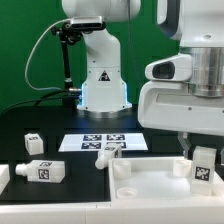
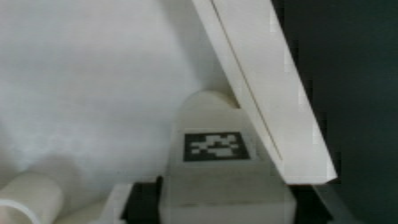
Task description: Assemble one leg
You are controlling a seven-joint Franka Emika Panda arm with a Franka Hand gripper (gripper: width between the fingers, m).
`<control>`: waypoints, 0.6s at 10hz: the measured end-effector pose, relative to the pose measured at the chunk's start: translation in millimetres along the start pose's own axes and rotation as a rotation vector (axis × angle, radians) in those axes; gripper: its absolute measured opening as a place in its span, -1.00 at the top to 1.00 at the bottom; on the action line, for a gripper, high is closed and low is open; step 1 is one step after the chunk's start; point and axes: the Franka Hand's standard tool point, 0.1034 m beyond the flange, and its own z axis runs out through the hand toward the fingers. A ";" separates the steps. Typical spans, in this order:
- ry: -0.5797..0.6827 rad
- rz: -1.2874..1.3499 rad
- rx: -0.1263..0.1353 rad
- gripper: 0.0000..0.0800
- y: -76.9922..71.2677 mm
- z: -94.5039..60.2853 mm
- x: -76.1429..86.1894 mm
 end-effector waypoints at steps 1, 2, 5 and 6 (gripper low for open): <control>0.007 0.124 0.004 0.29 -0.3 0.6 0.0; 0.013 0.261 0.005 0.29 -0.6 0.6 -0.7; -0.011 0.690 0.028 0.29 -1.6 0.7 1.2; -0.023 0.919 0.057 0.29 -3.5 1.3 -0.6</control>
Offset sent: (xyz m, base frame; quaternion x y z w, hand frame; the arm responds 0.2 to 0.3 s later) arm 0.0037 -0.0057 0.0010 -0.0290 -0.0205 0.2919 0.9558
